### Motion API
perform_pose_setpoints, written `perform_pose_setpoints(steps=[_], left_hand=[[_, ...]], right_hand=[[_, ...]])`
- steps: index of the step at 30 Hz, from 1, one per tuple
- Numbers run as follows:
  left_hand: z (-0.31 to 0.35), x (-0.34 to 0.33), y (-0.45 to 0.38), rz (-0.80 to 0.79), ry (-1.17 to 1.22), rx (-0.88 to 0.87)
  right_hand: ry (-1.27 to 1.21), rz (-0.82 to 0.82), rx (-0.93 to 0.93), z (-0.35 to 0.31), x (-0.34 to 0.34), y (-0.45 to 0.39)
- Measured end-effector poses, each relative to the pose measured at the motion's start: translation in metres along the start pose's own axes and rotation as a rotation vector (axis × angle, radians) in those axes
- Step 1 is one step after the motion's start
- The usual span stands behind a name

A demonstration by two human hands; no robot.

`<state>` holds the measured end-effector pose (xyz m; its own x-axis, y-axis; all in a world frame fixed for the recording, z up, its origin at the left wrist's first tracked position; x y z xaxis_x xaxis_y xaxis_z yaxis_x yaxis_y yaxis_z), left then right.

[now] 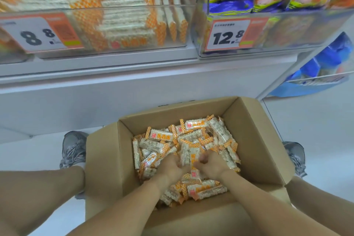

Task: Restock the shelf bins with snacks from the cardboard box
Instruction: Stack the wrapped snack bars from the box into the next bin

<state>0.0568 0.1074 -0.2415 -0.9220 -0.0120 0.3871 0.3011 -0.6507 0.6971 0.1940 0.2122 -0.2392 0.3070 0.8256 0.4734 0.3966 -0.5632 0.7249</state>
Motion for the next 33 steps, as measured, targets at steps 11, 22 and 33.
perform_pose_setpoints(steps=[11, 22, 33], left_hand=[[0.062, 0.112, 0.033, -0.185, -0.197, -0.042], [0.175, 0.258, 0.139, -0.168, -0.547, -0.367], [0.164, 0.258, 0.139, 0.06, -0.052, -0.541]], right_hand=[[-0.033, -0.075, 0.261, -0.093, 0.076, 0.032], [-0.286, -0.037, 0.562, -0.183, 0.172, 0.152], [-0.668, -0.089, 0.469, -0.188, 0.189, 0.152]])
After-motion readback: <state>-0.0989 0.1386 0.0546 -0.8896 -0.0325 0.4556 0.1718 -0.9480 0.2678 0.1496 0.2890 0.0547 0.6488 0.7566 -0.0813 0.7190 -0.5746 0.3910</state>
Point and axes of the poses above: each hand's wrist, its own y-axis away from the middle knuckle, its own x-axis out of the back of the hand, z = x × y, the point moved 1 cm from there along -y, towards the middle knuckle, and after that the axes turned 1 degree about -x, right-handed, at the moved point
